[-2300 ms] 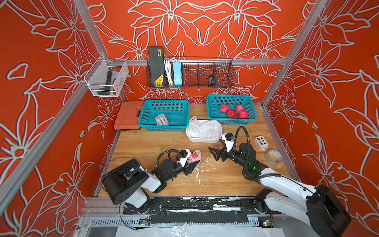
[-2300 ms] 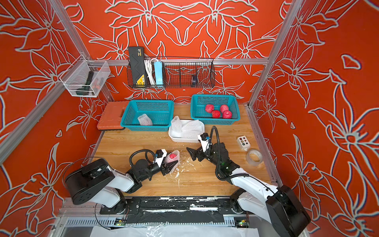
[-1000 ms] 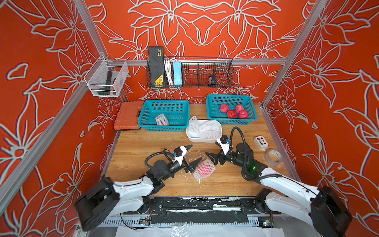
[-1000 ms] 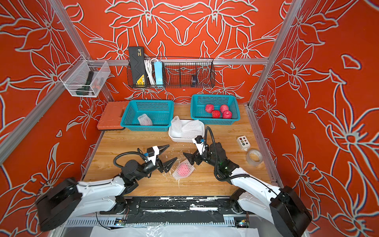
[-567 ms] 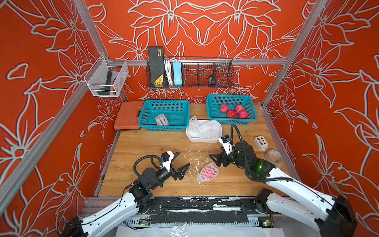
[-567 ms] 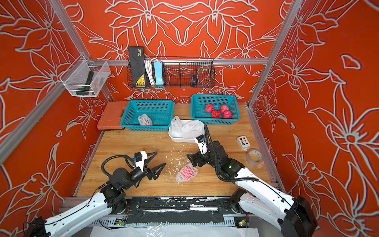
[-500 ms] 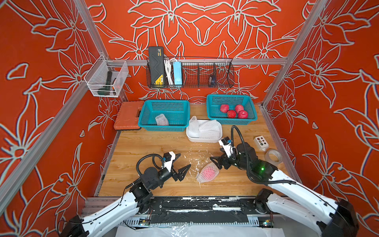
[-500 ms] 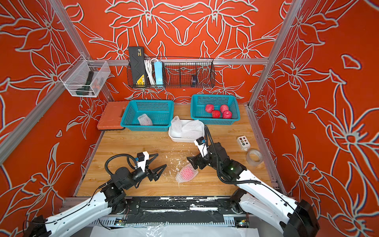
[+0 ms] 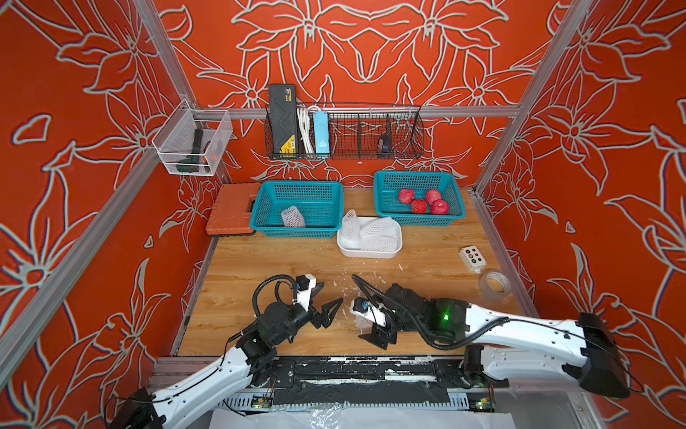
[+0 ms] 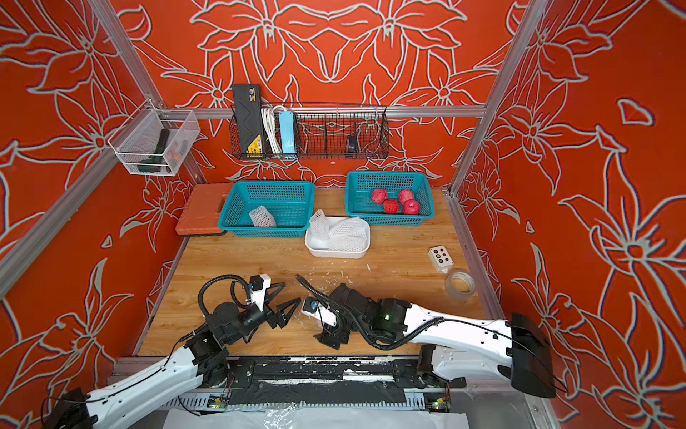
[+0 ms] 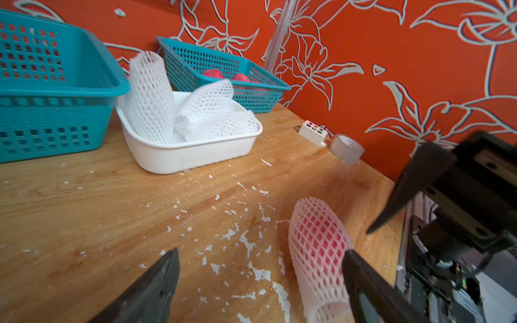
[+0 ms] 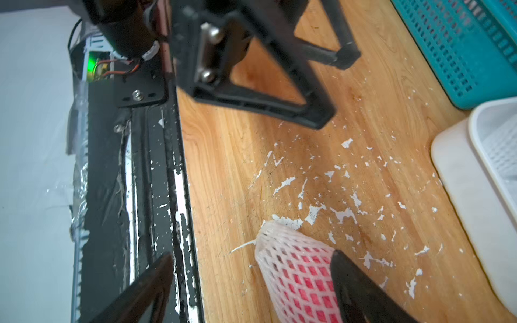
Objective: Remove foam nets from apples
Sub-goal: Remove the foam net from the apple.
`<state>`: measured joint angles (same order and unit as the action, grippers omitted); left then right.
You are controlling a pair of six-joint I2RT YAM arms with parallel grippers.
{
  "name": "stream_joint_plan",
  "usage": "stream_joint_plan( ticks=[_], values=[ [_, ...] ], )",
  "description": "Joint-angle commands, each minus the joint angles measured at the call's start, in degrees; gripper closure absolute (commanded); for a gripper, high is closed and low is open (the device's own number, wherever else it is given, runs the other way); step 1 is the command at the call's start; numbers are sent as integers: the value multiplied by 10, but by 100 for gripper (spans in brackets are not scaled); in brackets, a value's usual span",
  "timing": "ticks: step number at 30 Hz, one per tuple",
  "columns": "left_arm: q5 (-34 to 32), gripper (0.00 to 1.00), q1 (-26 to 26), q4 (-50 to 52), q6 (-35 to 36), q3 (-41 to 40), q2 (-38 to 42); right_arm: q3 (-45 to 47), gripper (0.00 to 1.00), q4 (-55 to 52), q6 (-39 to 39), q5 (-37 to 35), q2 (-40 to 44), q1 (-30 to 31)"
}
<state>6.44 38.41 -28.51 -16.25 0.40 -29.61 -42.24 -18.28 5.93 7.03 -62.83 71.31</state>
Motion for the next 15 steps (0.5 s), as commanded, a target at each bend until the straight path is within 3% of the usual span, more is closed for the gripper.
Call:
stream_joint_plan(
  ticks=[1, 3, 5, 15],
  values=[
    [61, 9, -60, 6, -62, -21, 16, -24, 6, -40, 100, 52, 5, 3],
    [108, 9, -107, 19, -105, -21, 17, -79, 6, -127, 116, 44, -30, 9],
    [114, 10, -132, 58, -133, -15, 16, -102, 6, -182, 144, 14, -57, 13],
    [127, 9, -143, 92, -126, 13, -52, -90, 3, -162, 264, -56, -115, 23]
  ],
)
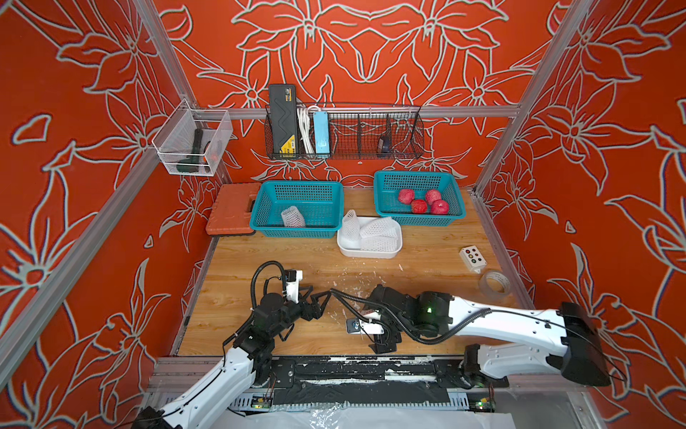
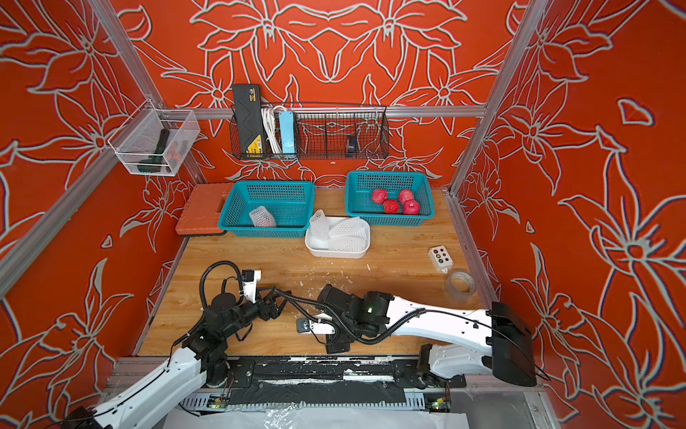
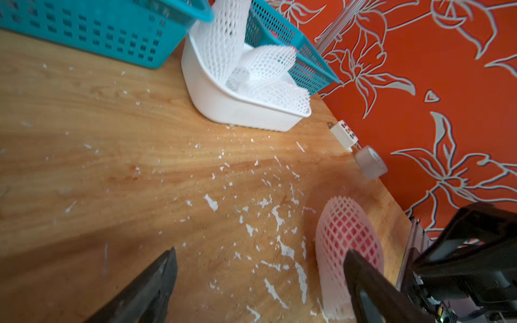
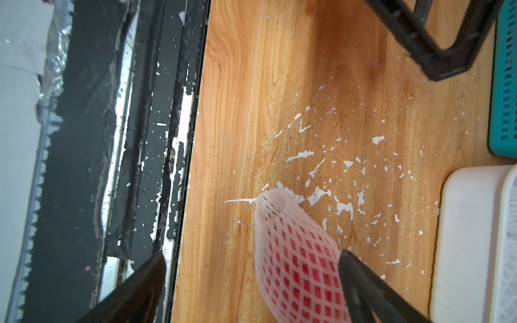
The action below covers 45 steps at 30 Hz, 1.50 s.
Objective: Remove foam nets from apples
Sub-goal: Remove the foam net from the apple.
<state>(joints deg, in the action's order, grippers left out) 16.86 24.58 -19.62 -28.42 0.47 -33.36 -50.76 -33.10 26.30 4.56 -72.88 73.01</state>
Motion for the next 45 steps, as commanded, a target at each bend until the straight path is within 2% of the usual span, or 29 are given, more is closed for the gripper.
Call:
stream_joint_plan(
  ticks=[1, 6, 12, 18, 23, 30, 35, 39, 40, 45],
  values=[
    [22, 9, -6, -1, -6, 10, -17, -10, 3, -10, 66, -38, -26, 7],
    [-3, 9, -22, 15, -24, 3, -4, -14, 3, 17, 89, -78, -76, 7],
    [20, 9, -49, 10, -25, 1, -11, -10, 6, 60, 115, -127, -125, 8],
    [21, 9, -53, 7, -27, -3, -3, -11, 15, 98, 126, -154, -164, 8],
    [15, 10, -54, 20, -27, -5, 15, -15, 44, 102, 131, -162, -186, 8],
    [7, 11, -55, 24, -27, -6, 23, 5, 70, 134, 138, -155, -155, 8],
    [4, 11, -55, 16, -27, -5, 14, 19, 82, 165, 142, -153, -136, 7],
    [-2, 12, -55, 0, -22, -4, 6, 32, 95, 199, 140, -137, -116, -4],
    [-4, 12, -55, -6, -21, -4, 3, 39, 100, 217, 137, -126, -107, -10],
    [-10, 12, -56, -52, -15, 1, -35, 78, 100, 315, 83, 10, -36, -86]
  ],
)
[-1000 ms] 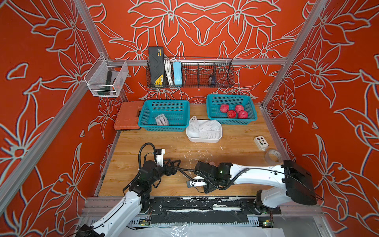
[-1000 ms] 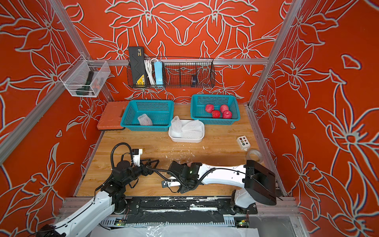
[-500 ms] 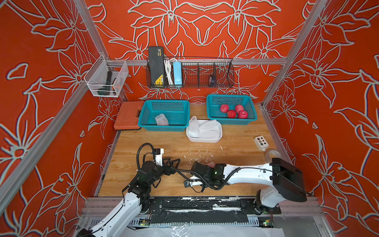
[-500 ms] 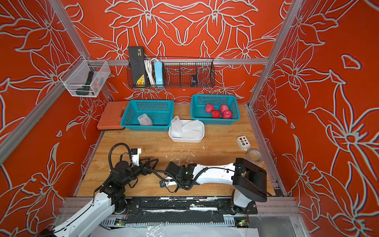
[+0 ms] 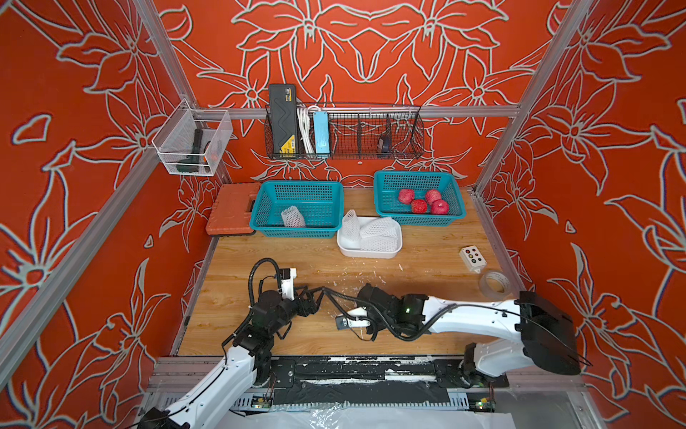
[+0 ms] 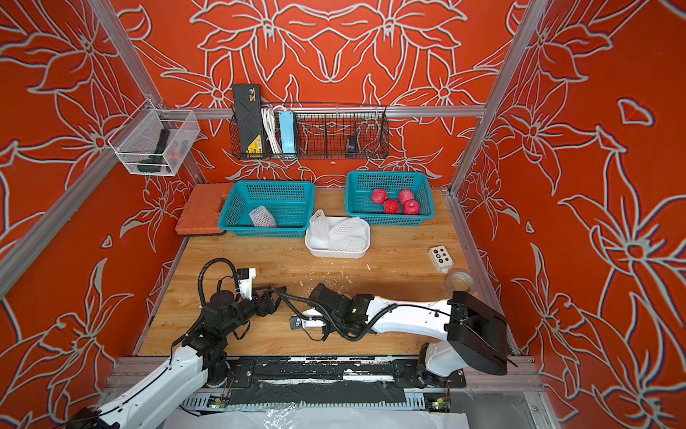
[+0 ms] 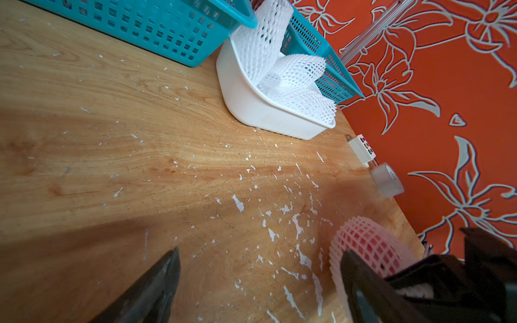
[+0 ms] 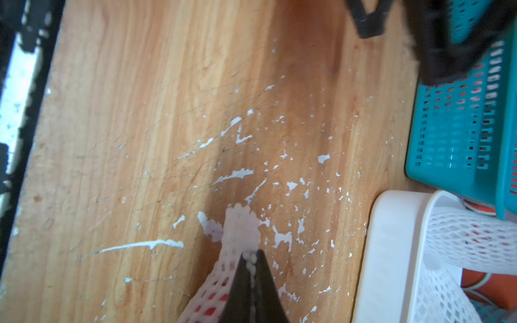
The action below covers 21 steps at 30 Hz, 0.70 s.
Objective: Remove foam nets from apples
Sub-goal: Remove the foam net from the apple.
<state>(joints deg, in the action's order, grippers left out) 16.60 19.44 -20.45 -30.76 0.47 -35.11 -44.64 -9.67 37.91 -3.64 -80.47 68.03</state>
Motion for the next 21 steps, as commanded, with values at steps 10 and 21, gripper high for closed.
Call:
stream_joint_plan(
  ticks=[10, 21],
  values=[
    [26, 14, -4, -158, 52, 62, -175, 86, 100, 282, -138, 283, 44, -156],
    [47, 14, 0, -193, 63, 108, -249, 41, 100, 302, -238, 320, 76, -212]
  ],
)
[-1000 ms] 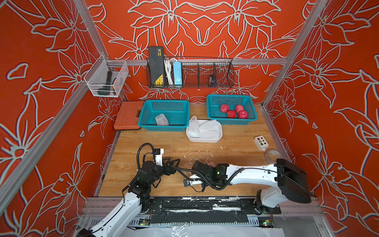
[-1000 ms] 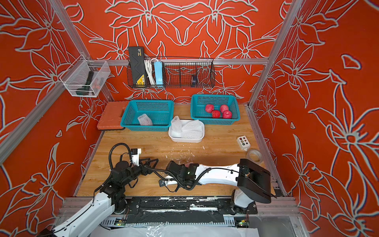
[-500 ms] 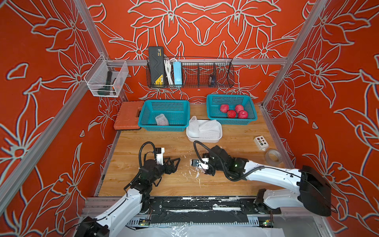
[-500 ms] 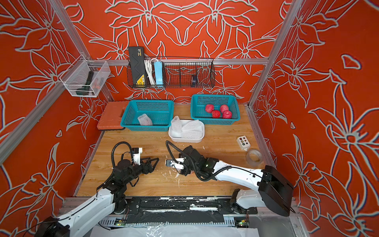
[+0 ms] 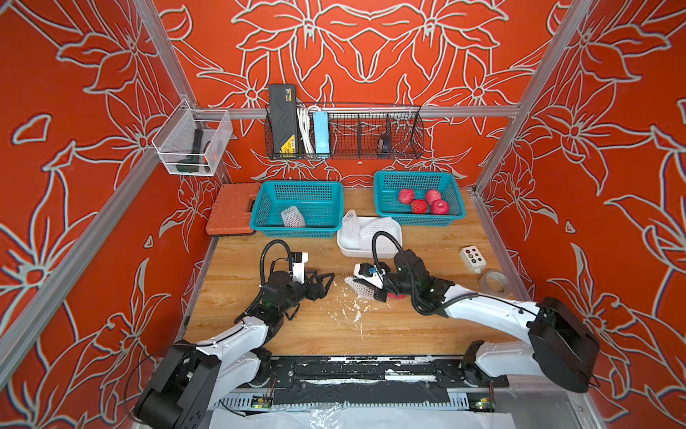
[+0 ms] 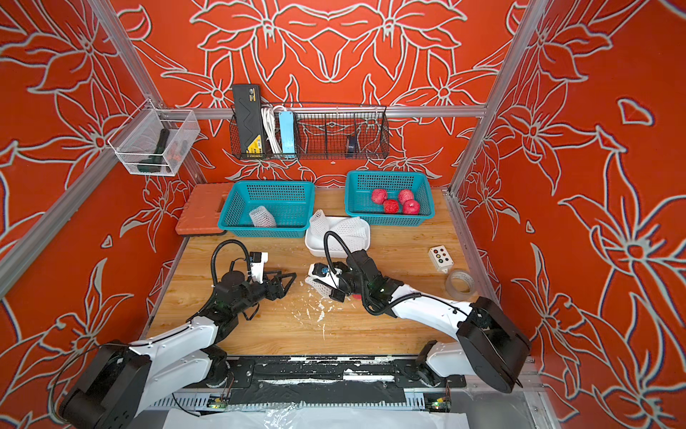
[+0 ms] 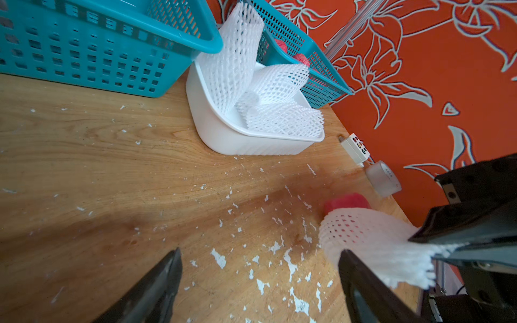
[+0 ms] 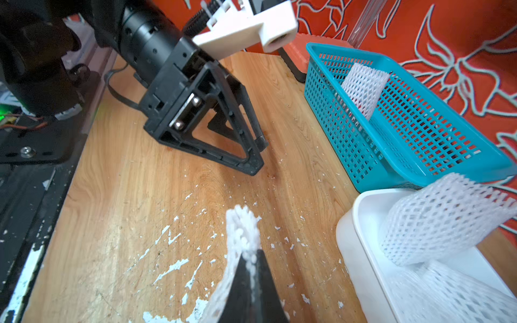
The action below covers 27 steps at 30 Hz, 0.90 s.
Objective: Remove foam nets from apples
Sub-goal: Remove the foam net from the apple, then place the foam net into the storage box.
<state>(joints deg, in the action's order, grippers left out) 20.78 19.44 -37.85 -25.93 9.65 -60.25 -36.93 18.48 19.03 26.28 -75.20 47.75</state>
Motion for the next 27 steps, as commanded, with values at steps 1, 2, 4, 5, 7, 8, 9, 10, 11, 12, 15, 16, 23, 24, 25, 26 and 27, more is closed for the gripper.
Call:
stream_joint_plan(
  ticks=[1, 2, 4, 5, 7, 8, 9, 10, 11, 12, 15, 16, 23, 24, 25, 26, 27],
  values=[
    [1, 14, 0, -14, 18, 21, 8, -51, 100, 15, -64, 11, 28, -16],
    [-5, 14, 0, -8, 20, 27, 15, -67, 100, 5, -77, 1, 34, -26],
    [-21, 14, 0, 2, 21, 33, 31, -90, 100, -4, -103, -43, 45, -45],
    [-31, 14, 0, 2, 20, 34, 51, -106, 100, -12, -116, -77, 47, -54],
    [-47, 14, 0, 2, 18, 34, 63, -144, 100, -35, -131, -108, 36, -76],
    [-52, 14, 0, 2, 16, 34, 65, -167, 100, -50, -139, -128, 21, -84],
    [-52, 14, 0, 1, 17, 35, 65, -186, 100, -60, -149, -147, 7, -93],
    [-53, 14, 0, -1, 16, 37, 65, -210, 100, -73, -159, -169, -10, -102],
    [-55, 14, 2, -2, 16, 37, 63, -232, 100, -91, -167, -206, -25, -105],
    [-57, 14, 3, -2, 17, 39, 63, -248, 100, -101, -171, -243, -36, -109],
    [-67, 14, 8, 16, 31, 45, 65, -266, 100, -84, -132, -339, -73, -115],
    [-70, 14, 9, 19, 35, 44, 68, -273, 100, -77, -103, -370, -88, -115],
    [-75, 13, 17, 20, 50, 41, 65, -334, 100, -36, 27, -502, -215, -115],
    [-74, 13, 17, 18, 50, 40, 64, -341, 100, -31, 36, -510, -232, -115],
    [-73, 13, 18, 16, 50, 38, 62, -354, 100, -38, 39, -514, -248, -116],
    [-71, 13, 19, 13, 49, 36, 61, -362, 100, -44, 44, -509, -262, -114],
    [-71, 13, 19, 12, 49, 34, 60, -365, 100, -40, 53, -500, -274, -113]
  ],
)
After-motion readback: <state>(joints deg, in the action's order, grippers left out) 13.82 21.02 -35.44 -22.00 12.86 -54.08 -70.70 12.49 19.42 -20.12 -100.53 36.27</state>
